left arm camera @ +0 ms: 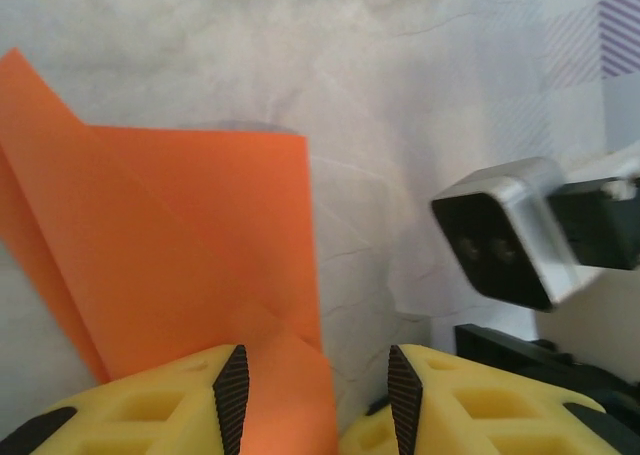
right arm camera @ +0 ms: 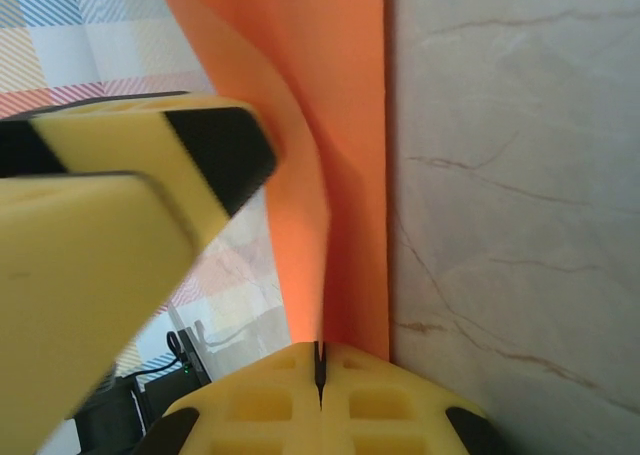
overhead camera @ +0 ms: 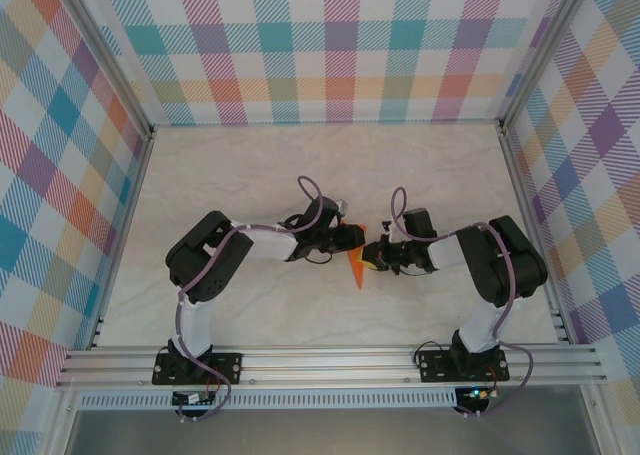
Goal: Fold a paper plane with a square sheet of paper (pick it up from the middle)
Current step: Fold the wing for the fifth time at the center of the table.
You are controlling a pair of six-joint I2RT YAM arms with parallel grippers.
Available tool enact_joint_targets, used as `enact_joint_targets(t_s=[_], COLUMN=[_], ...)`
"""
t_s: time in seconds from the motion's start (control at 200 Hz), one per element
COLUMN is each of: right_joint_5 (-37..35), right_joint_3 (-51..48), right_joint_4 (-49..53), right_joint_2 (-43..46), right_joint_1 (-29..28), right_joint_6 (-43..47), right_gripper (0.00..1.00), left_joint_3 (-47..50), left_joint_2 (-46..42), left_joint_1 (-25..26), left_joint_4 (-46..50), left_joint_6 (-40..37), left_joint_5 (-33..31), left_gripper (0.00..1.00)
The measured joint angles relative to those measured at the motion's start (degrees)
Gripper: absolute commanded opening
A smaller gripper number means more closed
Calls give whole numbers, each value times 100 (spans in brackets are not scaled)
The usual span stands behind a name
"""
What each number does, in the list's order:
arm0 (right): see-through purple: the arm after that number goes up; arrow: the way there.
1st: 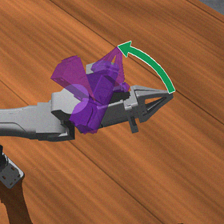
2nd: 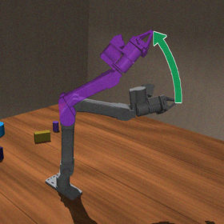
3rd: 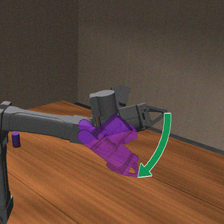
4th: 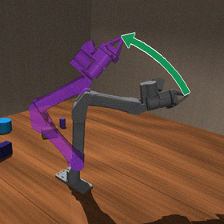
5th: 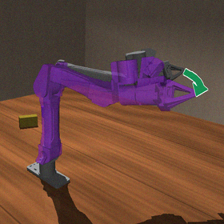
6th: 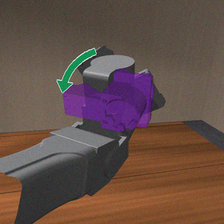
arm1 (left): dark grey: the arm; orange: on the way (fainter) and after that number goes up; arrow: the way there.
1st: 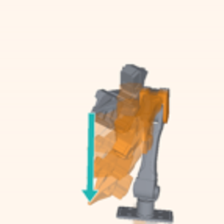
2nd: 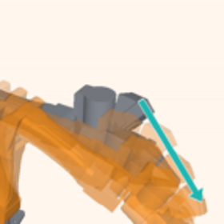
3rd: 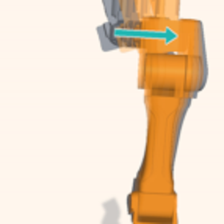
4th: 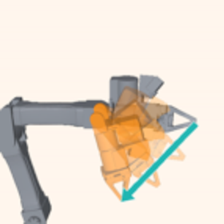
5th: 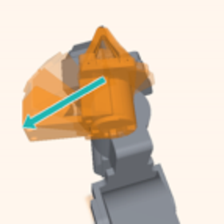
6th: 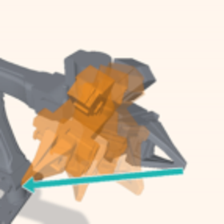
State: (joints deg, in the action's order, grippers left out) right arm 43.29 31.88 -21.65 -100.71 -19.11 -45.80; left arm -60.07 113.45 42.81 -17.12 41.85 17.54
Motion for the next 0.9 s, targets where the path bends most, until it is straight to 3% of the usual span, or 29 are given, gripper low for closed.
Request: enact_joint_targets(t_s=[0.1, 0.31, 0.585, 0.73, 0.815, 0.9], right_joint_5=[13, -118, -282, -319, -466, -605], right_joint_3=[9, 20, -52, -245, -254, -271], right_joint_4=[26, 310, 916, 1058, 1370, 1569], right_joint_2=[-2, 229, 1261, 1473, 1620, 1838], right_joint_1=[0, 0, -37, -116, -127, -125], right_joint_6=[17, 133, 337, 297, 326, 317], right_gripper=[1, 12, 2, 2, 10, 11], left_joint_3=[-48, -96, -188, -197, -205, -214], left_joint_2=[20, 50, 125, 127, 129, 131], left_joint_1=[-4, -9, -17, -22, -22, -24], left_joint_4=[28, 59, 72, 79, 92, 105], left_joint_6=[-17, -90, -101, -101, -103, -103], left_joint_5=[0, 68, 186, 201, 214, 223], left_gripper=[43, 43, 44, 44, 44, 44])
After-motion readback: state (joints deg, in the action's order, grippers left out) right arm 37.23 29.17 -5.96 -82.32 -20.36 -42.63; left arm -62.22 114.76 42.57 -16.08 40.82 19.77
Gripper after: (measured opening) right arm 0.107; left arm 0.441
